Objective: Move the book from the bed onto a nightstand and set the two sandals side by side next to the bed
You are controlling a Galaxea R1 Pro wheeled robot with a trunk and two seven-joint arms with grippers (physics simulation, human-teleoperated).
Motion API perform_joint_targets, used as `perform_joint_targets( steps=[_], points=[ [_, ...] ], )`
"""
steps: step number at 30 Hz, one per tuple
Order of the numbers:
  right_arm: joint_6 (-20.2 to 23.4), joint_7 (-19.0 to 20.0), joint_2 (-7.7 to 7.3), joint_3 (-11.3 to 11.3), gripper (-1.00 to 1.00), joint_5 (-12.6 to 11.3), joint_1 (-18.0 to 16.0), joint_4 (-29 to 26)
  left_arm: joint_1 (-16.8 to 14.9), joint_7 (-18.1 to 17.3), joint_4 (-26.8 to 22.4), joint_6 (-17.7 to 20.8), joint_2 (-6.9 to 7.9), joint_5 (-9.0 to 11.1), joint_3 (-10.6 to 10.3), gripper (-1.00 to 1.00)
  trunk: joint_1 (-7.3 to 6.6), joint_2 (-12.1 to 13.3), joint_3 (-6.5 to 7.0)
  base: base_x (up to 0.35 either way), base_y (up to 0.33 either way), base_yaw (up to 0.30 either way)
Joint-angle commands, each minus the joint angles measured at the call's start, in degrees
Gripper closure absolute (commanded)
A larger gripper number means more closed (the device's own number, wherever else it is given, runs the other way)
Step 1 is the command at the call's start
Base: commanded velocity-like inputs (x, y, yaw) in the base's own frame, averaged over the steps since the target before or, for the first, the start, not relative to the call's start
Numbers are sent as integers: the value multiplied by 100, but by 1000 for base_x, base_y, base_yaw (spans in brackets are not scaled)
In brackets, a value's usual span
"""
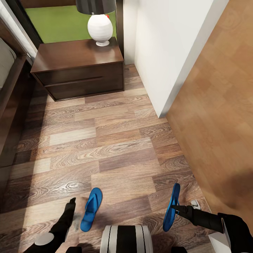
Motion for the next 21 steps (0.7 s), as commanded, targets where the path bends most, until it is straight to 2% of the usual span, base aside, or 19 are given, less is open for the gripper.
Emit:
perform_joint_targets(
  steps=[1, 3, 4, 6, 9, 11, 12, 15, 16, 17, 19, 21],
  points=[
    [55, 55, 4, -22, 100, 60, -6, -5, -3, -13, -27, 38, -11, -71, -155, -100, -1, -1, -3, 0, 0, 0],
    [55, 55, 4, -22, 100, 60, -5, -5, -3, -13, -64, 35, -22, -91, -259, -100, -1, -1, -3, 0, 0, 0],
    [55, 55, 4, -22, 100, 60, -5, -5, -3, -15, -202, 25, -12, -116, -395, -100, -1, -1, -3, 0, 0, 0],
    [55, 55, 4, -22, 100, 60, -4, -5, -3, -16, -270, 5, 21, -125, -443, -100, -1, -1, -3, 0, 0, 0],
    [55, 55, 4, -22, 100, 60, -5, -5, -3, -23, -353, -109, 130, -138, -481, -100, -1, -1, -3, 0, 0, 0],
    [55, 55, 4, -22, 100, 60, -8, -5, -3, -25, -472, -477, 318, -244, -605, -100, -1, -1, -3, 0, 0, 0],
    [55, 55, 4, -22, 100, 60, -5, -5, -3, -12, -580, -1201, 553, -533, -832, -100, -1, -1, -3, 0, 0, 0],
    [55, 55, 4, -22, 100, 60, -8, -5, -3, -7, -657, -1543, 684, -787, -900, -100, -1, -1, -3, 0, 0, 0],
    [55, 55, 4, -22, 100, 60, -7, -5, -3, -16, -879, -1725, 822, -1075, -926, -100, -1, -1, -3, 0, 0, 0],
    [55, 55, 4, -22, 100, 60, -6, -5, -3, -20, -959, -1769, 863, -1153, -930, -100, -1, -1, -3, 0, 0, 0],
    [55, 55, 4, -22, 100, 60, -4, -5, -4, -35, -1399, -2109, 1062, -1490, -936, -100, -1, -1, -3, 0, 0, 0],
    [55, 55, 4, -24, 100, 60, -5, -5, -29, -42, -1575, -2487, 1130, -1631, -936, -100, -1, -1, -3, 0, 0, 0]
  ],
)
